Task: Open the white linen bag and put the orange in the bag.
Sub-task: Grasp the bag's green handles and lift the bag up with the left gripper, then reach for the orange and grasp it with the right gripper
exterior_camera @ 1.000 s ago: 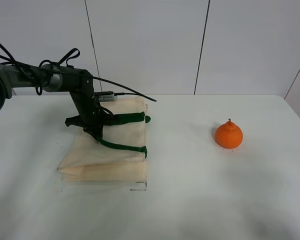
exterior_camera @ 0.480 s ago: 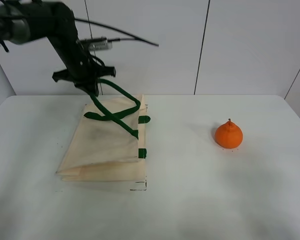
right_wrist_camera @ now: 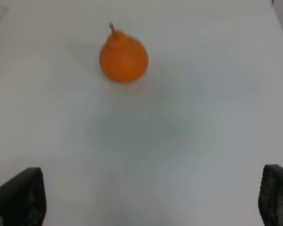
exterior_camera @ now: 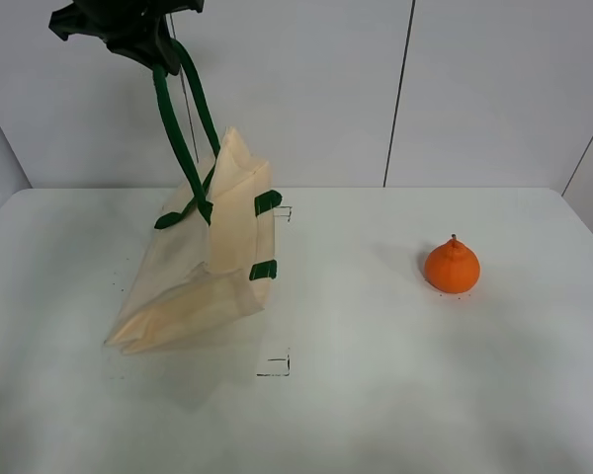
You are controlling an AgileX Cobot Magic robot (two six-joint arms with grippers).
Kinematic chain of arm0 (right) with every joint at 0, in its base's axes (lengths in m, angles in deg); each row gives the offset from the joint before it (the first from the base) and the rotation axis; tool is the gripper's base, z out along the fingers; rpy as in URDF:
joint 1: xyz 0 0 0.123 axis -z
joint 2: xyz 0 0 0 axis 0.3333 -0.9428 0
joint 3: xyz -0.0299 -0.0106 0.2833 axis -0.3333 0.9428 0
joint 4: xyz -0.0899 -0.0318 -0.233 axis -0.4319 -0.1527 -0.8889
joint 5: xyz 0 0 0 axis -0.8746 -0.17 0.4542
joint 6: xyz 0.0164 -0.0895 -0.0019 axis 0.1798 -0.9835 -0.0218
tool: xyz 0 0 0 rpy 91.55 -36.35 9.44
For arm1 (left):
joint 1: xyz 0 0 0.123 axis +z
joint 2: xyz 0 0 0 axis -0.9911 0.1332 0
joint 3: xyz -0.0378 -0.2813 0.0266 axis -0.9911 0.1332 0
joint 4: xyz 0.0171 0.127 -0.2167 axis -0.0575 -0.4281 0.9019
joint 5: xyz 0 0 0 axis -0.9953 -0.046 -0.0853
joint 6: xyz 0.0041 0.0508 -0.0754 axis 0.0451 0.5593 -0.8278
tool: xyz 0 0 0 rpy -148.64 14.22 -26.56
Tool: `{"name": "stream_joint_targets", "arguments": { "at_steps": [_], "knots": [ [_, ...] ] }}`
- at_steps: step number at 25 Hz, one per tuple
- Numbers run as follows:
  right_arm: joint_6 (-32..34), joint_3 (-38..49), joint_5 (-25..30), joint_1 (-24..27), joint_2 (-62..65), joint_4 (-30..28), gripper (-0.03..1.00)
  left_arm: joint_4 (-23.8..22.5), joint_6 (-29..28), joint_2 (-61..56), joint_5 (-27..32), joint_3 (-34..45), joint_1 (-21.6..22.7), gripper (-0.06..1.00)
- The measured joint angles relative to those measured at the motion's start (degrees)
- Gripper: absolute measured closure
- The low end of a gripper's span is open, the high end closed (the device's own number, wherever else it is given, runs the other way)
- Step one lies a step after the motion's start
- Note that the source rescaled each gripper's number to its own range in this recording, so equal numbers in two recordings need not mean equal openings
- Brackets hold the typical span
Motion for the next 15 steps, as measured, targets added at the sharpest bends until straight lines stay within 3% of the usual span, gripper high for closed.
{"name": "stream_joint_targets", "arguments": {
  "at_steps": [8, 15],
  "knots": [
    [-0.9, -11.9, -10.2, 0.0, -39.8, 0.3, -0.03, 0.0, 1.0, -0.7, 0.0, -0.2, 0.0, 0.94],
    [-2.6, -35.5, -10.3, 0.0, -76.6, 1.8, -0.03, -0.1, 1.2, -2.0, 0.0, -0.2, 0.0, 0.94]
  ]
}}
